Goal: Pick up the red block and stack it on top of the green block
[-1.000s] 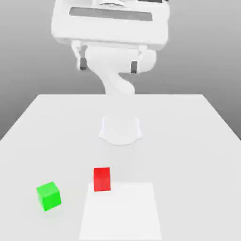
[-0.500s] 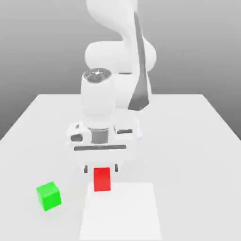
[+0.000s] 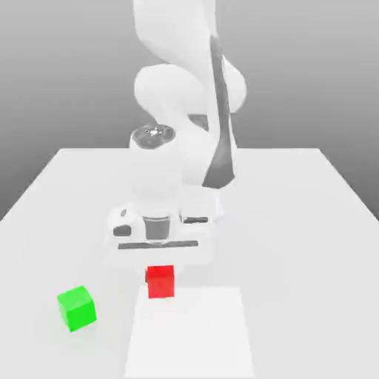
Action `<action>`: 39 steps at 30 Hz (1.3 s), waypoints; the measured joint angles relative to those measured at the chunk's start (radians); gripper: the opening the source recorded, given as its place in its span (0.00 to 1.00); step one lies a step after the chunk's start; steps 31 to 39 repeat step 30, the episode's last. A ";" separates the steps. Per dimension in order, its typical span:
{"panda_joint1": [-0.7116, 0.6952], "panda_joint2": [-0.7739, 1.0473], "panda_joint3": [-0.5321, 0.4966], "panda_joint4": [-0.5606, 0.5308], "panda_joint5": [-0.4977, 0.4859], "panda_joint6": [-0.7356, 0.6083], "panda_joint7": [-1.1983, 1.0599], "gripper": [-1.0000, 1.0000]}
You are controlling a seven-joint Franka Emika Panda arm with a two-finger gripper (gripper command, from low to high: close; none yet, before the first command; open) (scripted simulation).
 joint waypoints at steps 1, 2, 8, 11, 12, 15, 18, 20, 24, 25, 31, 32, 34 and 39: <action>-0.007 -0.029 0.004 -0.004 -0.008 -0.025 0.006 0.00; -0.009 -0.058 0.004 -0.008 -0.012 -0.050 0.008 0.00; -0.019 -0.164 -0.019 0.012 0.016 -0.176 0.016 0.00; -0.049 -0.143 -0.049 0.079 0.041 -0.221 0.050 0.00; -0.062 -0.134 -0.060 0.102 0.044 -0.236 0.064 0.00; -0.111 -0.106 -0.093 0.173 0.042 -0.279 0.118 0.00; -0.175 -0.076 -0.124 0.244 0.022 -0.321 0.183 0.00; -0.204 -0.042 -0.142 0.279 0.017 -0.323 0.212 0.00; -0.215 0.093 -0.108 0.295 0.071 -0.207 0.181 0.00; -0.221 0.128 -0.098 0.297 0.087 -0.175 0.170 1.00; -0.221 0.128 -0.098 0.297 0.087 -0.175 0.170 1.00; -0.221 0.128 -0.098 0.297 0.087 -0.175 0.170 1.00; -0.221 0.128 -0.098 0.297 0.087 -0.175 0.170 1.00; -0.221 0.128 -0.098 0.297 0.087 -0.175 0.170 1.00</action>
